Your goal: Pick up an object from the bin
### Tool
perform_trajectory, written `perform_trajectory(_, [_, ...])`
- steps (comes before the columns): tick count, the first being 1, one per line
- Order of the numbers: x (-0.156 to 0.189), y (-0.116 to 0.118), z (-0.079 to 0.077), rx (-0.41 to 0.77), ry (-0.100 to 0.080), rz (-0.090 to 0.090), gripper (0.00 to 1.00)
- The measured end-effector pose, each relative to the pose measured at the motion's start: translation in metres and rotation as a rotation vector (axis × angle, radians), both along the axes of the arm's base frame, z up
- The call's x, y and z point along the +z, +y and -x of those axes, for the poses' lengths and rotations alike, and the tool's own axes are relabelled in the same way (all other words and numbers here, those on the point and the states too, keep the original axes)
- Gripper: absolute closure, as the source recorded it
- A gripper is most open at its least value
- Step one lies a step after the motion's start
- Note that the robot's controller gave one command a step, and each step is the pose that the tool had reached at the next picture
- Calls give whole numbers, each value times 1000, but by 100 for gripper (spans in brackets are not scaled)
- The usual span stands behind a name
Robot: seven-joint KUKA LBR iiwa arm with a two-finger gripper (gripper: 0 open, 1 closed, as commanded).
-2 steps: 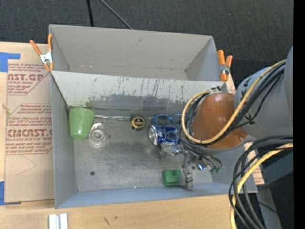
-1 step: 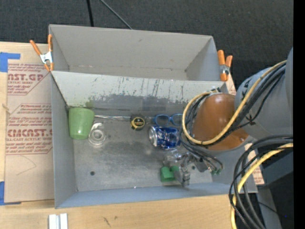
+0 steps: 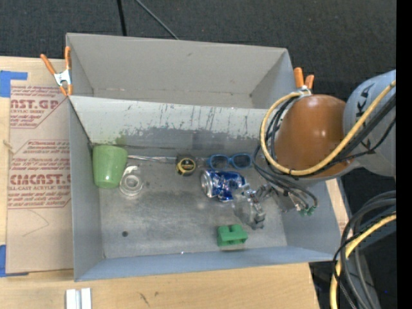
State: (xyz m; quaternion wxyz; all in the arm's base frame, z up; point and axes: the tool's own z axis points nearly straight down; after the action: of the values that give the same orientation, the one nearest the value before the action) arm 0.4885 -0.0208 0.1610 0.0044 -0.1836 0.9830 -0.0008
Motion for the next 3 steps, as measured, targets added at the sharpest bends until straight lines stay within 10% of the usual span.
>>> perform_trajectory(1, [-5,0,2,-1,8,0,0])
perform_trajectory(2, [-80,20,7,60,0,-3,0])
perform_trajectory(3, [-79,19,9,58,9,-1,100])
